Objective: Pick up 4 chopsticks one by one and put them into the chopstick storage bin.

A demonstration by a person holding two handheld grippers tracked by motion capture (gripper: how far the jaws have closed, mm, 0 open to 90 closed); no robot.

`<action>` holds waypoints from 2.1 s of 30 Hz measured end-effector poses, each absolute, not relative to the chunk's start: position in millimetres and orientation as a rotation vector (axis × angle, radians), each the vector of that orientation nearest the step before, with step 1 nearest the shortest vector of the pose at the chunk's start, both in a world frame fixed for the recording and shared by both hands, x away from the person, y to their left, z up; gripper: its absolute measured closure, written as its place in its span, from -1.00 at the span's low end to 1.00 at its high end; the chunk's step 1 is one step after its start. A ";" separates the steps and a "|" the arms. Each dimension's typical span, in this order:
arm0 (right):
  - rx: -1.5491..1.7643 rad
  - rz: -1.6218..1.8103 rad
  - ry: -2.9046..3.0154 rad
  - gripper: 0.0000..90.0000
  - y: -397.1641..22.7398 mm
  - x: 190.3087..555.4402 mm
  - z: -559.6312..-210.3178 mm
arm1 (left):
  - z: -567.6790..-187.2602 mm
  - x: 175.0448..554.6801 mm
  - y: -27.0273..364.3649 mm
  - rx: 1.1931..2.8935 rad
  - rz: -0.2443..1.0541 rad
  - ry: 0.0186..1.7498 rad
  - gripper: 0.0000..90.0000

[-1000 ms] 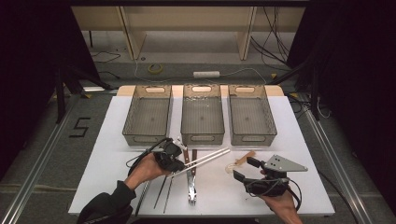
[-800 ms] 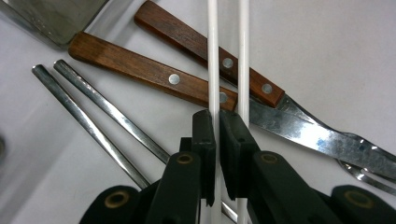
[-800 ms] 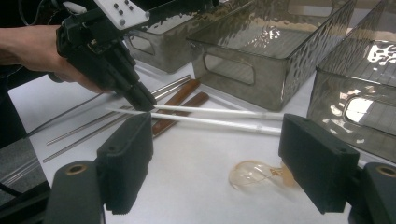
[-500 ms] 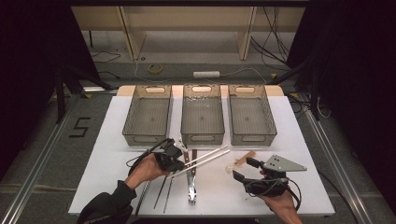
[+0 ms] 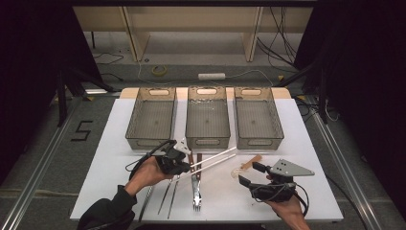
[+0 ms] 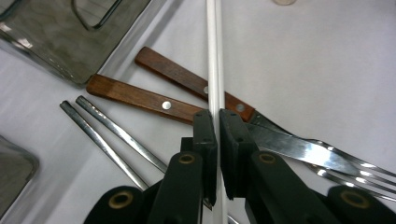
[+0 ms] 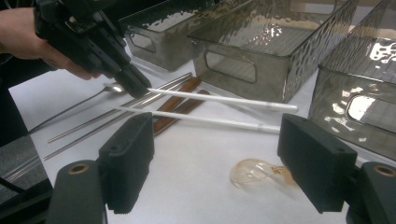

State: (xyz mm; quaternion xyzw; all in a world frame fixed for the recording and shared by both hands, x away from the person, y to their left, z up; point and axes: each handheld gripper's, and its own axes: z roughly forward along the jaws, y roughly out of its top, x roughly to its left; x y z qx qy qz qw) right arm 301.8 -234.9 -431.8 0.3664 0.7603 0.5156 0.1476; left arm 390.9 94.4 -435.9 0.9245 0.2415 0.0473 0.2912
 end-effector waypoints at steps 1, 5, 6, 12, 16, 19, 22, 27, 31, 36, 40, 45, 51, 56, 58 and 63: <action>1.054 1.483 2.187 -0.37 -234.9 301.8 -431.8 | -433.9 390.0 95.0 2.460 0.130 0.636 0.90; 1.053 1.485 2.187 -0.37 -235.1 301.5 -431.7 | -425.0 386.3 98.3 2.425 0.110 0.635 0.90; 1.054 1.485 2.186 -0.37 -235.2 301.4 -431.6 | -422.8 385.5 99.2 2.414 0.106 0.632 0.90; 1.053 1.485 2.184 -0.37 -235.2 301.2 -431.5 | -409.4 383.9 106.6 2.356 0.108 0.639 0.90; 1.051 1.484 2.183 -0.37 -235.2 301.1 -431.4 | -400.2 384.8 114.3 2.324 0.128 0.646 0.90; 1.050 1.481 2.185 -0.37 -235.1 301.1 -431.7 | -395.6 386.7 120.9 2.305 0.147 0.666 0.90; 1.049 1.480 2.187 -0.37 -234.9 301.2 -431.8 | -391.9 389.3 128.0 2.280 0.163 0.691 0.90; 1.050 1.482 2.186 -0.37 -234.9 301.3 -431.9 | -386.8 394.3 142.1 2.228 0.200 0.746 0.90; 1.049 1.480 2.187 -0.37 -234.7 301.4 -432.0 | -383.5 398.6 153.6 2.192 0.236 0.794 0.90; 1.049 1.479 2.188 -0.37 -234.8 301.3 -431.9 | -380.2 404.6 168.3 2.152 0.284 0.856 0.90; 1.049 1.476 2.190 -0.37 -234.7 301.4 -432.2 | -379.5 410.3 180.2 2.120 0.327 0.914 0.90; 1.052 1.478 2.191 -0.37 -234.4 301.2 -432.1 | -380.9 420.3 194.3 2.084 0.371 0.987 0.90; 1.057 1.476 2.193 -0.37 -234.2 301.5 -432.5 | -384.0 435.1 206.8 2.038 0.404 1.072 0.90; 1.058 1.477 2.192 -0.37 -234.7 302.0 -432.5 | -388.7 445.4 215.5 2.018 0.421 1.124 0.90; 1.060 1.477 2.192 -0.37 -234.4 301.8 -432.6 | -390.4 449.2 218.3 2.018 0.427 1.134 0.90; 1.058 1.476 2.193 -0.37 -234.8 302.3 -432.9 | -397.7 459.6 225.4 2.009 0.437 1.177 0.90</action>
